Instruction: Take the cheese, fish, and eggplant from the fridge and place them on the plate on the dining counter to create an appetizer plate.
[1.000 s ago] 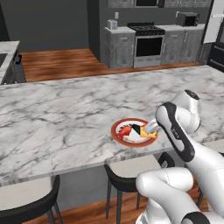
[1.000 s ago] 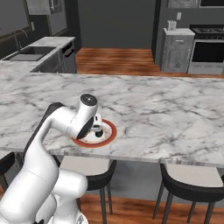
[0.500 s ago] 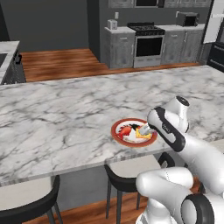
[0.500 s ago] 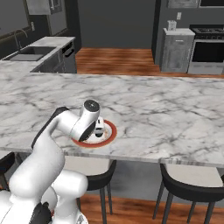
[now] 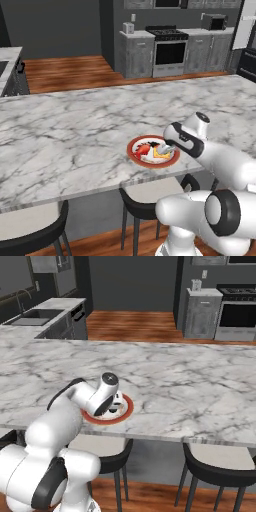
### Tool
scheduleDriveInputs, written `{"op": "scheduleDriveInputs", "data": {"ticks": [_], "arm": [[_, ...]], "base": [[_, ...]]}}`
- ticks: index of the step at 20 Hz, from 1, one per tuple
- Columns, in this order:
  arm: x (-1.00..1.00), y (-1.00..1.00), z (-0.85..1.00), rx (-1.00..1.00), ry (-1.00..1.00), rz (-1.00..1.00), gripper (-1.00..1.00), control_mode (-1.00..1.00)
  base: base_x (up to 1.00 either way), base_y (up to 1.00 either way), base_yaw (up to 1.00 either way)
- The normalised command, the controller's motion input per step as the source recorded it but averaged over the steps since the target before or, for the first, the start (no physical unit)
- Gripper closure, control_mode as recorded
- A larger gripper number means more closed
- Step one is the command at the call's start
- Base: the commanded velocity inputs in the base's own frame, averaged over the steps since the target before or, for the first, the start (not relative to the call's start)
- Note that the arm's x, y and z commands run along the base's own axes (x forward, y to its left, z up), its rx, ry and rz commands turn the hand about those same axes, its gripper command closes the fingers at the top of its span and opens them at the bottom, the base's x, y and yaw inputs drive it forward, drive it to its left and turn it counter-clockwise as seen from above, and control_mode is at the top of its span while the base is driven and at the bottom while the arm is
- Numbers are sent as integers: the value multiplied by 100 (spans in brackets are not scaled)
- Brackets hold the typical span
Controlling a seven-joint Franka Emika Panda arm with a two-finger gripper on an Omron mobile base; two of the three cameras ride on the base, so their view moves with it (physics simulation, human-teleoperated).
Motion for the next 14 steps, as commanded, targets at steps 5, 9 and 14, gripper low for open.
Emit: {"op": "scheduleDriveInputs", "data": {"ticks": [5,9,14], "arm": [[27,-6,-28,0,0,0,100,-100],[8,0,-34,0,0,0,100,-100],[18,0,-26,0,0,0,100,-100]], "base": [[0,0,0],[0,0,0],[0,0,0]]}}
